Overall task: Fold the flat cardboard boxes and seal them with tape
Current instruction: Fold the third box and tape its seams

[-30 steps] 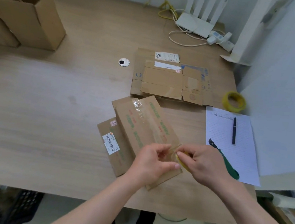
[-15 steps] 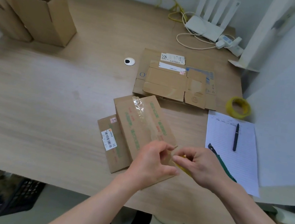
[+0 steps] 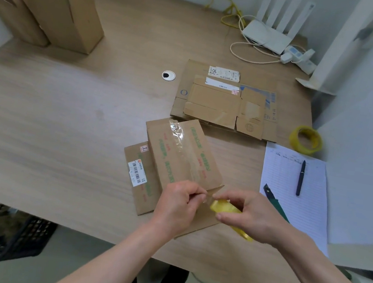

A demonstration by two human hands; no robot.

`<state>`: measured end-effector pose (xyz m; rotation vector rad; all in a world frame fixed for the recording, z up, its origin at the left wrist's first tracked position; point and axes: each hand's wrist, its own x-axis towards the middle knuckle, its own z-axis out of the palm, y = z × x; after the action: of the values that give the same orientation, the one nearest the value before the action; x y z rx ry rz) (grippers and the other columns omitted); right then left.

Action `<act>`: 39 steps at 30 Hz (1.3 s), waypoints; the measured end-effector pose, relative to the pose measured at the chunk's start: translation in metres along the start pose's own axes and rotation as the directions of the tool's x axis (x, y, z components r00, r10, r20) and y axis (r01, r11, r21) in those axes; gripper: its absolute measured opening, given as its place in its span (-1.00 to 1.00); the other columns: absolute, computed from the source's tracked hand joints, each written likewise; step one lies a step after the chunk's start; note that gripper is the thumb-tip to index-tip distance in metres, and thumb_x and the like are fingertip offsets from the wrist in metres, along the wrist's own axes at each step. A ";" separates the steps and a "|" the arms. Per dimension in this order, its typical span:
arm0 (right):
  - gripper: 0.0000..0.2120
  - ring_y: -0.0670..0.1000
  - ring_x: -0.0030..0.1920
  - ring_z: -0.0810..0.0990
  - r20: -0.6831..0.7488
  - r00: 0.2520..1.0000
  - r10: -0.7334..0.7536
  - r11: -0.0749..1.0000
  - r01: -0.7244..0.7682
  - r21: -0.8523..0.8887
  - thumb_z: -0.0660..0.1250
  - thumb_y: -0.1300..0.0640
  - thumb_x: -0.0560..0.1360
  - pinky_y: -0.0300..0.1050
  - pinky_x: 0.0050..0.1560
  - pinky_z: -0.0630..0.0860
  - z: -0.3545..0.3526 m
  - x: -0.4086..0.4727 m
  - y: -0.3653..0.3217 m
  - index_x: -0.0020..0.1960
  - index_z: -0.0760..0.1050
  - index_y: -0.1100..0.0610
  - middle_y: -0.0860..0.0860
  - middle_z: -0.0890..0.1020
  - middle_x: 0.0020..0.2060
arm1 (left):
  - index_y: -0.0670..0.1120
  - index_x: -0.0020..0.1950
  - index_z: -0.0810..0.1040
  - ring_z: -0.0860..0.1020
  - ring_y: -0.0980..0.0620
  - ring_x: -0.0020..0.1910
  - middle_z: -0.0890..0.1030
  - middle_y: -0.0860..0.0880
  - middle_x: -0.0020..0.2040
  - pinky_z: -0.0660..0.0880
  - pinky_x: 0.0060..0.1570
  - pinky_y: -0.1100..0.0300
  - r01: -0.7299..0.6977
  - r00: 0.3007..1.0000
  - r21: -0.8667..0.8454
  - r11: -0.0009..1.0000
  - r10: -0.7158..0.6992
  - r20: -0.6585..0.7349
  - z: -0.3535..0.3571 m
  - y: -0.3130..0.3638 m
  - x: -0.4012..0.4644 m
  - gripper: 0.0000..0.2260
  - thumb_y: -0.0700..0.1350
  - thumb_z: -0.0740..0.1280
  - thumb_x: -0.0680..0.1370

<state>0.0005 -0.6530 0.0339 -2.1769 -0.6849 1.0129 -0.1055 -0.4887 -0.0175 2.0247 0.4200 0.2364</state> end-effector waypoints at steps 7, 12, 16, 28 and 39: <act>-0.32 0.01 -0.11 0.62 0.380 0.924 -0.035 0.909 -0.128 0.396 0.48 0.16 0.36 -0.10 -0.08 0.56 -0.025 -0.008 0.019 0.43 0.38 -0.12 0.00 0.64 -0.12 | -0.10 -0.28 0.64 0.49 0.24 -0.39 0.55 0.14 -0.44 0.36 -0.33 0.39 0.074 0.997 -0.052 0.996 -0.074 0.000 -0.007 -0.006 -0.012 -0.84 -0.31 0.41 0.47; -0.43 -0.03 0.11 0.60 0.152 0.967 0.203 0.837 -0.091 -0.540 0.38 -0.24 0.46 -0.24 -0.05 0.38 -0.036 0.002 0.016 0.44 0.31 -0.31 -0.10 0.65 0.11 | -0.09 -0.28 0.62 0.52 0.15 -0.36 0.58 0.06 -0.40 0.48 -0.27 0.20 0.131 0.988 -0.058 0.990 -0.135 -0.071 -0.009 -0.017 -0.017 -0.83 -0.29 0.41 0.48; -0.53 -0.25 0.02 0.51 0.036 0.998 0.058 0.829 -0.028 -0.559 0.41 -0.25 0.44 -0.31 -0.13 0.30 -0.041 0.012 0.020 0.31 0.38 -0.44 -0.37 0.57 -0.03 | -0.05 -0.30 0.60 0.53 0.17 -0.35 0.58 0.10 -0.39 0.43 -0.29 0.34 0.207 0.958 -0.060 0.976 -0.215 -0.191 -0.014 -0.027 -0.028 -0.79 -0.29 0.41 0.49; -0.57 -0.02 0.17 0.55 -0.109 0.990 -0.086 0.628 -0.031 -0.778 0.27 -0.27 0.51 -0.14 -0.20 0.25 -0.039 0.040 0.042 0.36 0.33 -0.43 -0.21 0.61 0.17 | -0.07 -0.23 0.65 0.53 0.20 -0.28 0.56 0.17 -0.34 0.39 -0.25 0.43 0.199 0.926 0.035 0.979 -0.176 -0.335 -0.004 -0.043 -0.045 -0.85 -0.29 0.44 0.48; -0.61 0.00 0.20 0.55 -0.154 0.981 -0.122 0.666 -0.034 -0.745 0.28 -0.24 0.53 -0.12 -0.19 0.29 -0.018 0.064 0.051 0.35 0.39 -0.33 -0.21 0.61 0.20 | -0.09 -0.08 0.73 0.57 0.21 -0.18 0.61 0.16 -0.22 0.40 -0.14 0.54 0.200 0.863 0.041 0.979 -0.156 -0.481 0.007 -0.060 -0.052 -0.83 -0.33 0.49 0.43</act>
<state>0.0608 -0.6492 -0.0246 -2.8886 -1.2146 0.4964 -0.1626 -0.4890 -0.0729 1.9878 0.9389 0.6171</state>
